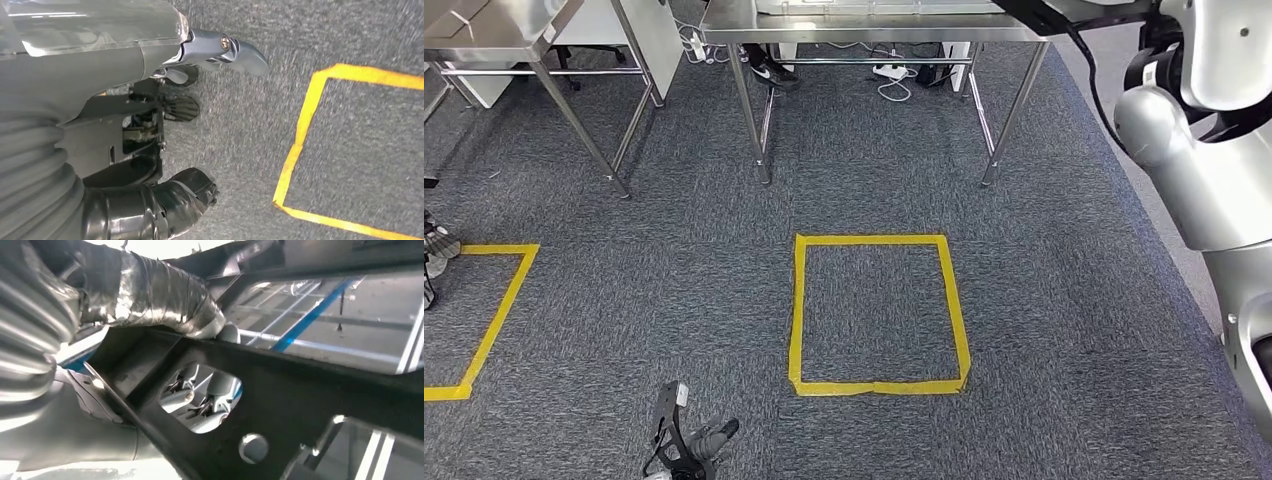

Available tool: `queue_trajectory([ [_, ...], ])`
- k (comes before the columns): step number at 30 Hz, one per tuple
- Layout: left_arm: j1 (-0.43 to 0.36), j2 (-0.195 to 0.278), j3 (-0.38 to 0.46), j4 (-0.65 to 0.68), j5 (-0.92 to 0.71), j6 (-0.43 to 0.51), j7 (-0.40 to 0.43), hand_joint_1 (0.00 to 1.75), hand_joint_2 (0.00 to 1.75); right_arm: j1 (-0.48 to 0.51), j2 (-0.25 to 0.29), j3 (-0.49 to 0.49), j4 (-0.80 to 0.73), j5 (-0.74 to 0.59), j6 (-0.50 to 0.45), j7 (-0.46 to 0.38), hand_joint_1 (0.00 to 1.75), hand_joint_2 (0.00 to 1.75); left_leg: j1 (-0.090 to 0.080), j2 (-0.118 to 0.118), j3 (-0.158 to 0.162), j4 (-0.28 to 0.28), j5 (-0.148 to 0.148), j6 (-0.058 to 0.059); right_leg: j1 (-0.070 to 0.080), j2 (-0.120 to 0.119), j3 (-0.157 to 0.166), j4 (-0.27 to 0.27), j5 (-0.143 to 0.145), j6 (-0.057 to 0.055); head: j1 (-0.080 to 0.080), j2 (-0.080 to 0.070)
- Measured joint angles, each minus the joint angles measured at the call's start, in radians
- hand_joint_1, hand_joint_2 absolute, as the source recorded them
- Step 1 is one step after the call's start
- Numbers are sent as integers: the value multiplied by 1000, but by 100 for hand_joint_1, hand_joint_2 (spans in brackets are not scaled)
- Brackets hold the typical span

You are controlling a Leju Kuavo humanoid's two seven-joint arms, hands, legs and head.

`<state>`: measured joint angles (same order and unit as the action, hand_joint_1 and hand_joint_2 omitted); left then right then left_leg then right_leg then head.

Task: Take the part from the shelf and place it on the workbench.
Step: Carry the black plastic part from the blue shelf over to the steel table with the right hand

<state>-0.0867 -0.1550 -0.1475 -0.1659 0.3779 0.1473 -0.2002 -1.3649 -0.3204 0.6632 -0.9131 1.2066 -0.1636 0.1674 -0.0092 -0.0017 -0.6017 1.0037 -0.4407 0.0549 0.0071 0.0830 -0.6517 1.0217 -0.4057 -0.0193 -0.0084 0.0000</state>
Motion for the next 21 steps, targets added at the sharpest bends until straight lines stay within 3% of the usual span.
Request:
queue_trajectory([
  [2,-1,0,0,0,1,2,2,0,175,-8,-2,0,7,0,32,-8,175,175,8,7,14,-25,12,3,3,-29,-14,34,-27,11,0,0],
  [5,0,-2,0,0,4,9,16,0,175,-11,0,6,20,0,53,-13,175,175,14,14,22,-36,14,3,-10,-68,-100,213,-113,30,1,0],
  [6,0,-2,0,0,5,13,21,0,175,-10,1,8,25,0,56,-13,175,175,17,15,24,-35,12,0,-18,-71,-123,258,-123,38,1,0],
  [7,1,-2,0,0,6,16,24,0,175,-9,1,10,30,0,58,-12,175,175,20,16,25,-33,8,-4,-26,-74,-130,266,-113,45,1,0],
  [8,1,-3,0,0,6,18,25,0,175,-9,1,11,34,0,59,-12,175,175,26,17,28,-29,3,-11,-33,-78,-113,230,-84,54,1,0],
  [10,1,-2,0,0,6,20,27,0,175,-12,2,12,40,0,60,-11,175,175,34,17,31,-15,-11,-28,-43,-90,-47,98,-18,71,1,0],
  [11,1,-2,0,0,6,21,28,0,175,-14,4,14,43,0,62,-11,175,175,34,17,29,-5,-19,-36,-43,-94,-20,44,-1,71,1,0],
  [13,1,-2,0,0,4,21,28,0,175,-16,8,18,49,1,67,-11,175,175,31,18,24,7,-28,-50,-37,-96,-5,14,-7,59,-1,0],
  [15,1,-2,0,0,2,20,29,0,175,-17,13,21,53,1,73,-10,175,175,33,21,23,11,-34,-59,-35,-91,-6,18,-12,38,-4,0],
  [17,0,-2,0,0,0,20,29,0,175,-21,17,22,56,3,74,-10,175,175,37,20,9,49,-61,-66,-34,-86,-2,18,-16,19,-4,0],
  [20,0,-2,0,0,0,21,30,0,175,-24,26,25,59,4,75,-10,175,175,36,13,-86,236,-138,-66,-27,-75,4,17,-22,2,-4,0],
  [21,0,-2,0,0,-1,22,32,0,175,-24,28,27,60,4,75,-10,175,175,34,12,-119,290,-149,-63,-23,-71,6,18,-25,-1,-4,0],
])
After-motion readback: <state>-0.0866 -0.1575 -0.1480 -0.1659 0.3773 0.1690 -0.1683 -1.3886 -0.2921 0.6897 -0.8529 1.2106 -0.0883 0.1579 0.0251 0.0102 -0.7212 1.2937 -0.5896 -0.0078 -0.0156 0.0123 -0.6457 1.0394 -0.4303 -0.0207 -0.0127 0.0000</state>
